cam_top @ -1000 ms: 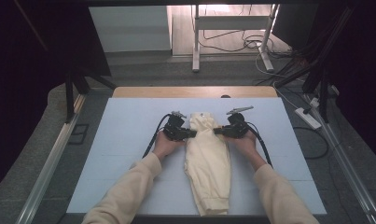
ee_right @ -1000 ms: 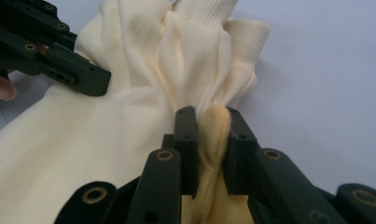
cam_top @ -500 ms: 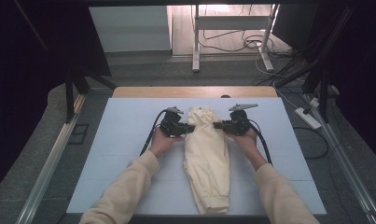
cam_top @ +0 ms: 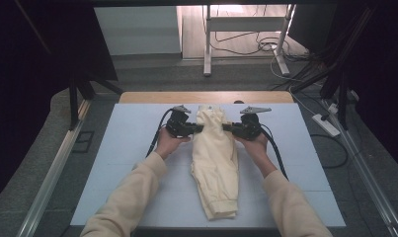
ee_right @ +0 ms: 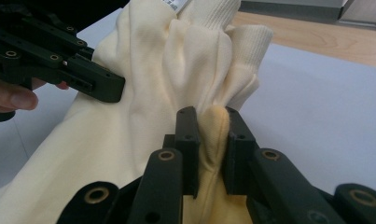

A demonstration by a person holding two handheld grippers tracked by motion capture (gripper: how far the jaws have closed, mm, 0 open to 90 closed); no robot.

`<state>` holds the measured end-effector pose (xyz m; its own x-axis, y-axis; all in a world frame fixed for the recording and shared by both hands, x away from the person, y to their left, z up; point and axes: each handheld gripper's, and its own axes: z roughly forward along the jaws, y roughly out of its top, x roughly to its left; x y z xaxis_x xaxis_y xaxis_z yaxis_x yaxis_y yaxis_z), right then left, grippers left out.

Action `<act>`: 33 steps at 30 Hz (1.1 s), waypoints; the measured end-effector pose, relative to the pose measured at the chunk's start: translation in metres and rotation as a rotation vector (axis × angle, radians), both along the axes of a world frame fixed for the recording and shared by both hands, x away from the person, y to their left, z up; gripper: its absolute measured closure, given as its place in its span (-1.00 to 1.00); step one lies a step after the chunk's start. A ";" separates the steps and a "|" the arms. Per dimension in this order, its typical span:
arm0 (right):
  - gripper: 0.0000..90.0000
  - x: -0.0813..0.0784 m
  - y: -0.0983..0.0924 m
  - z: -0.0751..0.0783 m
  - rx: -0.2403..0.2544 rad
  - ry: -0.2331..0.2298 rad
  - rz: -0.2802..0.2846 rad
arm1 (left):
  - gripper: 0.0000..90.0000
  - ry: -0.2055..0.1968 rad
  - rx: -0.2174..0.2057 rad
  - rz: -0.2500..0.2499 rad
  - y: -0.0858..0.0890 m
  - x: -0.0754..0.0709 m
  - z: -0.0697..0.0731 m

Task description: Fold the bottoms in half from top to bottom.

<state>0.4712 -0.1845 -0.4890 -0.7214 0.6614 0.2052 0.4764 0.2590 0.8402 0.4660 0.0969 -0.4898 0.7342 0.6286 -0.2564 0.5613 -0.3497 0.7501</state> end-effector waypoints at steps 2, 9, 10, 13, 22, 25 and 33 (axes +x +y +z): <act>0.76 0.003 -0.001 0.004 0.006 -0.008 -0.002 | 0.76 -0.007 -0.007 -0.001 0.001 0.003 0.004; 0.75 0.005 -0.006 0.022 0.016 -0.060 -0.003 | 0.76 -0.065 -0.017 -0.011 0.000 0.005 0.024; 0.75 0.005 -0.007 0.023 0.017 -0.067 -0.002 | 0.76 -0.071 -0.016 -0.014 -0.001 0.004 0.025; 0.75 0.003 -0.010 0.023 0.010 -0.069 0.001 | 0.76 -0.079 -0.002 -0.019 -0.003 0.002 0.025; 0.75 0.000 -0.011 0.019 0.002 -0.076 0.016 | 0.76 -0.077 -0.015 -0.029 -0.002 -0.001 0.021; 0.75 -0.003 -0.012 0.020 0.008 -0.084 0.025 | 0.76 -0.090 -0.018 -0.039 -0.002 -0.004 0.022; 0.75 -0.011 -0.016 0.022 0.008 -0.107 0.040 | 0.76 -0.112 -0.027 -0.061 -0.003 -0.011 0.024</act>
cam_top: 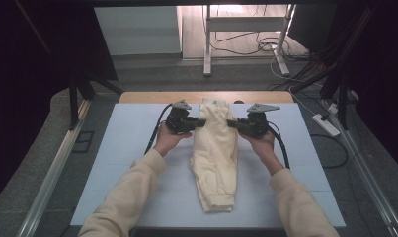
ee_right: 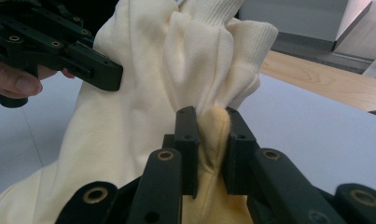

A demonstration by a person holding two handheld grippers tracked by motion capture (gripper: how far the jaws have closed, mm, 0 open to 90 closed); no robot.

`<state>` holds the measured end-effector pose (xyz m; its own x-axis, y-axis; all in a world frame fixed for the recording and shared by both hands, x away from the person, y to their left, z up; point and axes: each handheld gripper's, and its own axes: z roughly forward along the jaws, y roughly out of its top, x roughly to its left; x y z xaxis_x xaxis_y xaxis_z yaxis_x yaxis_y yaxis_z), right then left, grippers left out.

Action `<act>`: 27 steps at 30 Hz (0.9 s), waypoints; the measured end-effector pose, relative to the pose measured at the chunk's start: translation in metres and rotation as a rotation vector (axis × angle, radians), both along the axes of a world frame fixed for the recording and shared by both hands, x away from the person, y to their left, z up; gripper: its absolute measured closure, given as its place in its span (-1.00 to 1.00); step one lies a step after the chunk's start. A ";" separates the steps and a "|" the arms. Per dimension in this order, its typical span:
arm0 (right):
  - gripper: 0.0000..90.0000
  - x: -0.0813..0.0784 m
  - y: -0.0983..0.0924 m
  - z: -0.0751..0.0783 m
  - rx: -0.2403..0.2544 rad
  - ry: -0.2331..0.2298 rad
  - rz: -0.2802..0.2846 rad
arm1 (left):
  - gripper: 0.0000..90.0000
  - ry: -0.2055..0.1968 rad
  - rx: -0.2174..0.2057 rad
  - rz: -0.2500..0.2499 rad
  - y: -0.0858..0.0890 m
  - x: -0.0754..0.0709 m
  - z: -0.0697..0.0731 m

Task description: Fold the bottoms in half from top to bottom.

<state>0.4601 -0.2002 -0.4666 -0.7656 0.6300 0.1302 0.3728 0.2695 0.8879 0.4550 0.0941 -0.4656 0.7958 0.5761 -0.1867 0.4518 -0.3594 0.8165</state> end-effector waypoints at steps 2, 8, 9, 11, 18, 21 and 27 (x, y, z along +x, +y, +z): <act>0.74 -0.002 -0.001 0.000 0.001 0.000 0.002 | 0.76 -0.003 -0.003 -0.006 0.000 -0.002 0.000; 0.75 -0.007 -0.002 0.000 0.003 -0.001 0.012 | 0.75 -0.012 -0.011 -0.016 0.001 -0.010 0.000; 0.75 -0.008 -0.002 0.000 0.002 -0.001 0.015 | 0.75 -0.013 -0.012 -0.016 0.001 -0.012 0.000; 0.74 -0.010 -0.002 0.000 0.001 0.002 0.019 | 0.75 -0.014 -0.014 -0.018 0.002 -0.014 0.000; 0.74 -0.015 -0.002 0.000 -0.008 0.005 0.027 | 0.75 -0.015 -0.017 -0.023 0.002 -0.021 -0.003; 0.74 -0.016 -0.001 -0.002 -0.007 0.005 0.026 | 0.75 -0.013 -0.020 -0.020 0.002 -0.022 -0.004; 0.74 -0.017 -0.001 -0.002 -0.005 0.012 0.029 | 0.75 -0.009 -0.021 -0.019 0.003 -0.023 -0.005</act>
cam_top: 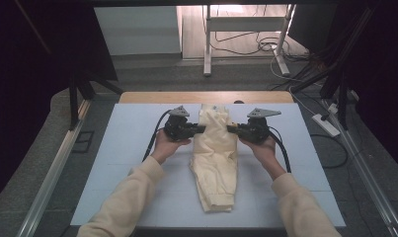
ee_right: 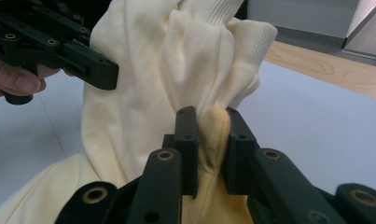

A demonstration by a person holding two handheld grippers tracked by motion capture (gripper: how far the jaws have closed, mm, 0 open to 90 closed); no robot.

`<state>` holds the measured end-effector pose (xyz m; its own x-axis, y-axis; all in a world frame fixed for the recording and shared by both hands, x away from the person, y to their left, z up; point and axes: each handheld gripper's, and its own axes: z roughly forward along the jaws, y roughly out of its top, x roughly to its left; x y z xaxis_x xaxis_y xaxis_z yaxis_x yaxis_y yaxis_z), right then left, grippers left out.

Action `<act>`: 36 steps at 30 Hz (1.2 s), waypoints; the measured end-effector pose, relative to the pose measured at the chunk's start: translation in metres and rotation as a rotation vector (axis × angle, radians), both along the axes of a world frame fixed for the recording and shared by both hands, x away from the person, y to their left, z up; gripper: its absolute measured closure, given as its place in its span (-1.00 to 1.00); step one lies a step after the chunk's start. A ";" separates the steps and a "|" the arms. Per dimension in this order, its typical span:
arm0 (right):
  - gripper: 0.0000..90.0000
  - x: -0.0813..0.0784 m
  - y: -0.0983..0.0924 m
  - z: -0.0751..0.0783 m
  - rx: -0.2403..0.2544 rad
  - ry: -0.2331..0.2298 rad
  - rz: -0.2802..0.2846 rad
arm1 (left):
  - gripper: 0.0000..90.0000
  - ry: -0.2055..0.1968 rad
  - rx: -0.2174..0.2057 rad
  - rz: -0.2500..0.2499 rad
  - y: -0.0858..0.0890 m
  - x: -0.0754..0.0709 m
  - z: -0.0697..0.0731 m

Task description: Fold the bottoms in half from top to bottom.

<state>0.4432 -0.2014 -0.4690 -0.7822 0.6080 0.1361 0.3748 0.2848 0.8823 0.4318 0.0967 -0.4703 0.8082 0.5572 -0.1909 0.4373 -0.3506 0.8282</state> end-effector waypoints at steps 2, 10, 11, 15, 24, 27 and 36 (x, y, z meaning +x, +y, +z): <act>0.74 -0.002 0.000 0.000 0.001 0.000 0.003 | 0.75 -0.002 0.001 -0.001 0.000 -0.002 0.000; 0.74 -0.010 -0.002 0.000 0.011 0.006 0.015 | 0.75 0.000 -0.007 -0.004 0.000 -0.012 -0.001; 0.74 -0.012 -0.003 0.000 0.012 0.004 0.016 | 0.75 0.001 -0.008 -0.002 0.000 -0.013 -0.001; 0.74 -0.016 -0.002 -0.001 0.009 0.002 0.015 | 0.75 0.002 -0.018 0.004 0.000 -0.018 -0.003; 0.74 -0.022 -0.002 -0.001 0.009 -0.006 0.021 | 0.75 -0.010 -0.033 0.012 0.000 -0.026 -0.005; 0.74 -0.024 -0.003 -0.001 0.007 -0.006 0.022 | 0.75 -0.009 -0.034 0.008 -0.001 -0.028 -0.006; 0.74 -0.029 -0.003 0.000 0.006 -0.010 0.029 | 0.75 -0.014 -0.029 0.003 0.000 -0.034 -0.006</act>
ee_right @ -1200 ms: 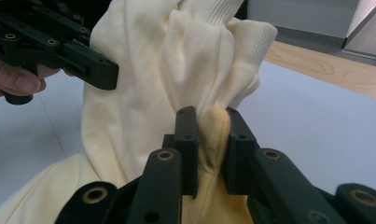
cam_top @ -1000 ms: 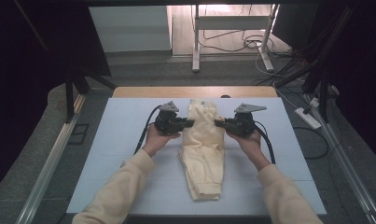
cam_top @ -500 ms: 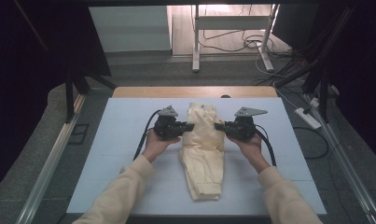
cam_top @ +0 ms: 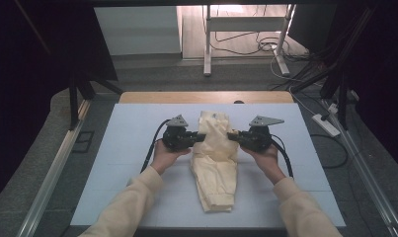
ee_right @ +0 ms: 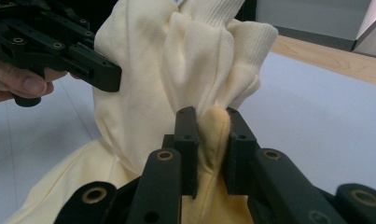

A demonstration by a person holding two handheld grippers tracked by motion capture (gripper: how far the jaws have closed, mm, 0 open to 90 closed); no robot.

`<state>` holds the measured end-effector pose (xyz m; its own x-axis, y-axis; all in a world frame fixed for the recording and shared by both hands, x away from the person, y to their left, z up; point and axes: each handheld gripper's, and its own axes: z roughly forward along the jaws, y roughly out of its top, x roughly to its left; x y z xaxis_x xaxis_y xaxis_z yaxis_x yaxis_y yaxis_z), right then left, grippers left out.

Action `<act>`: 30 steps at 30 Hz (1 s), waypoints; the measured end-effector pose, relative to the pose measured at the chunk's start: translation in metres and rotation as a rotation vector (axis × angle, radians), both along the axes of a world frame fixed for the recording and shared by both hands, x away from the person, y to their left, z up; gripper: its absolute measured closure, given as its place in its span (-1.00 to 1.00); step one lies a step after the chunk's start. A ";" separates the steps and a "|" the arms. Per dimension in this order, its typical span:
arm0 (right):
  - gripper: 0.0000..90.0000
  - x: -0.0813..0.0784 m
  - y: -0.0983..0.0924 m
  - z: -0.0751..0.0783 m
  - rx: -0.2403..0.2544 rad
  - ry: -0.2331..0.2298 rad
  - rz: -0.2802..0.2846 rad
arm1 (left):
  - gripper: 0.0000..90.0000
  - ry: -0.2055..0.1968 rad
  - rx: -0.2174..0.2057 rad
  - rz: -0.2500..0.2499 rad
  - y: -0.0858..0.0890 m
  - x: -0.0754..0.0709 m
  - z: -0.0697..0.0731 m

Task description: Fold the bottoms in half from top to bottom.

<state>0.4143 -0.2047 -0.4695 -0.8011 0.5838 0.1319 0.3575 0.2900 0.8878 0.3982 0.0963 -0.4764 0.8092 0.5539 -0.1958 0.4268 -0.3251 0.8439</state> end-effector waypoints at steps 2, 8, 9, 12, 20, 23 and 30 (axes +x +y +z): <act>0.74 -0.001 0.000 0.000 0.001 -0.002 0.002 | 0.75 0.000 -0.001 0.000 0.000 -0.001 0.000; 0.74 -0.004 0.001 0.001 0.002 -0.003 0.005 | 0.75 -0.003 0.005 -0.001 0.000 -0.005 0.000; 0.74 -0.005 0.001 0.001 0.002 -0.002 0.006 | 0.75 -0.003 0.005 0.000 0.000 -0.006 0.000; 0.74 -0.006 0.001 0.001 0.004 0.000 0.008 | 0.75 0.000 0.003 0.000 0.000 -0.008 0.000; 0.74 -0.011 0.001 0.001 0.007 -0.001 0.015 | 0.74 0.002 0.004 -0.006 0.002 -0.012 -0.001; 0.74 -0.012 0.001 0.002 0.006 0.000 0.019 | 0.74 0.001 0.007 -0.009 0.002 -0.014 -0.001; 0.73 -0.019 0.002 0.002 0.005 -0.001 0.024 | 0.73 0.002 0.015 -0.013 0.002 -0.019 -0.001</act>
